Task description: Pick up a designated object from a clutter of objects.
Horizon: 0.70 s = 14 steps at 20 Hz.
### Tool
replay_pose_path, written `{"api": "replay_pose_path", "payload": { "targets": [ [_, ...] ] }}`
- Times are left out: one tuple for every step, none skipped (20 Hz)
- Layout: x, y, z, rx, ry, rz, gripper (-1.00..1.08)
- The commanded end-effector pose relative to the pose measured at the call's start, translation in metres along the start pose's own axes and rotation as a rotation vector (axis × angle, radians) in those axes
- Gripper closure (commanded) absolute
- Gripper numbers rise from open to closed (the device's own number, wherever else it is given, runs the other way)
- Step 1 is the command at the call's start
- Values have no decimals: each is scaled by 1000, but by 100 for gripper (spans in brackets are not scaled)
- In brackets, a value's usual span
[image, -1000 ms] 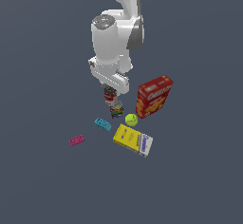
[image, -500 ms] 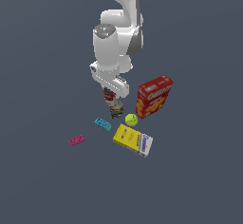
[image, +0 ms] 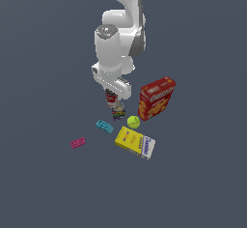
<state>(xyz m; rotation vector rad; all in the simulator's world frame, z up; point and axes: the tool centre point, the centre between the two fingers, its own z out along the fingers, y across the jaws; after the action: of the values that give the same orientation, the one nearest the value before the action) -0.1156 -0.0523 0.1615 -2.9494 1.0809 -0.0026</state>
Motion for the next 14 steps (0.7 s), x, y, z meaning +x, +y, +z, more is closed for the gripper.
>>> {"api": "replay_pose_path", "payload": {
  "targets": [
    [0, 0, 0, 0, 0, 0, 108],
    [0, 0, -1, 0, 0, 0, 108],
    [0, 0, -2, 0, 0, 0, 108],
    [0, 0, -3, 0, 0, 0, 108],
    [1, -1, -5, 0, 0, 0, 108],
    [1, -1, -8, 0, 0, 0, 108],
    [1, -2, -10, 0, 0, 0, 108],
    [2, -2, -13, 0, 0, 0, 108],
    [2, -3, -17, 0, 0, 0, 108],
    [2, -3, -21, 0, 0, 0, 108],
    [3, -4, -26, 0, 0, 0, 108],
    [3, -5, -31, 0, 0, 0, 108],
    [4, -5, -36, 0, 0, 0, 108],
    [5, -6, -42, 0, 0, 0, 108]
  ]
}}
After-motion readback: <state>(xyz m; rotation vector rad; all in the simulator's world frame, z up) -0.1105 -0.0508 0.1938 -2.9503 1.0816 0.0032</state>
